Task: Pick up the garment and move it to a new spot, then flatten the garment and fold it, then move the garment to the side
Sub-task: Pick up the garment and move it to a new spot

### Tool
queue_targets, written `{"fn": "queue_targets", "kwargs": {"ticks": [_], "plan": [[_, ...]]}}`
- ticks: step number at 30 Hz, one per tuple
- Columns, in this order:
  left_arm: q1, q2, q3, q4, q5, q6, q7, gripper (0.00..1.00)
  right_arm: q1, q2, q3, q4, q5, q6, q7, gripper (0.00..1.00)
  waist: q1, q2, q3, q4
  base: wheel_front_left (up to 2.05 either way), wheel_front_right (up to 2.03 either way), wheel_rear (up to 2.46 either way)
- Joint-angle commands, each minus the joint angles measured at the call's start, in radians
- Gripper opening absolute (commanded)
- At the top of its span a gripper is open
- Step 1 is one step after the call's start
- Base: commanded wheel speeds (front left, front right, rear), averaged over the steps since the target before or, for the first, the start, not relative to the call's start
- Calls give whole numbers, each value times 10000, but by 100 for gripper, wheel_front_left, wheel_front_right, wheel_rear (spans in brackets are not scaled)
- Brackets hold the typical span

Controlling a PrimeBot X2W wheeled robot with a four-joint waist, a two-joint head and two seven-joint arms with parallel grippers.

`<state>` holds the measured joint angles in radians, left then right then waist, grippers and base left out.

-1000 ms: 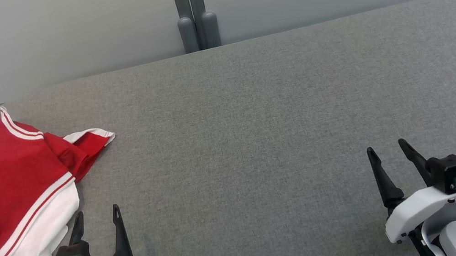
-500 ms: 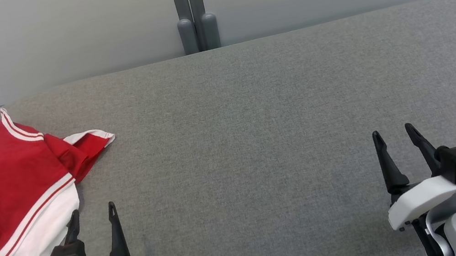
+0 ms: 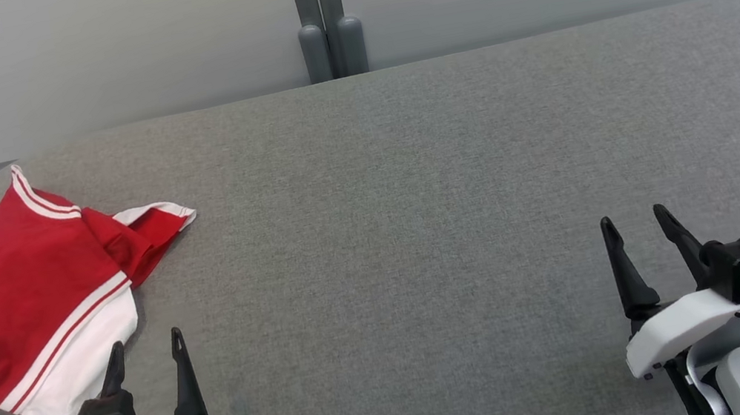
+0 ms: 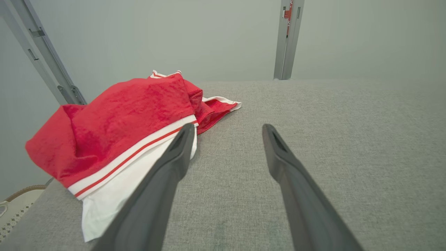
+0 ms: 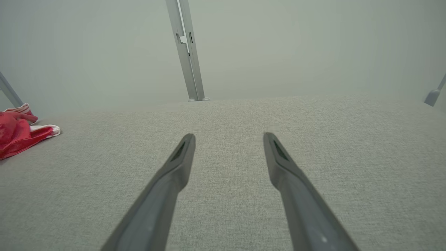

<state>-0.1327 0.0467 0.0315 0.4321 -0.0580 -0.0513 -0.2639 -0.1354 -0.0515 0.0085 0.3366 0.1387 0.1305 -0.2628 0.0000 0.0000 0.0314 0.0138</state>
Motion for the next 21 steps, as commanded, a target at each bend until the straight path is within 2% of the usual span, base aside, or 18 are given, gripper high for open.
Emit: {"fn": "queue_targets", "kwargs": {"ticks": [1, 21], "plan": [[6, 70, 64, -14, -2, 68, -10, 100, -14, 2, 96, 45, 22, 4, -30, 100, 0, 0, 22, 239, 0, 0, 0], [191, 63, 669, -70, -97, 132, -10, 100, -534, -9, 1501, 395, -56, 3, -30, 100, 0, 0, 570, 3475, 0, 0, 0]]}}
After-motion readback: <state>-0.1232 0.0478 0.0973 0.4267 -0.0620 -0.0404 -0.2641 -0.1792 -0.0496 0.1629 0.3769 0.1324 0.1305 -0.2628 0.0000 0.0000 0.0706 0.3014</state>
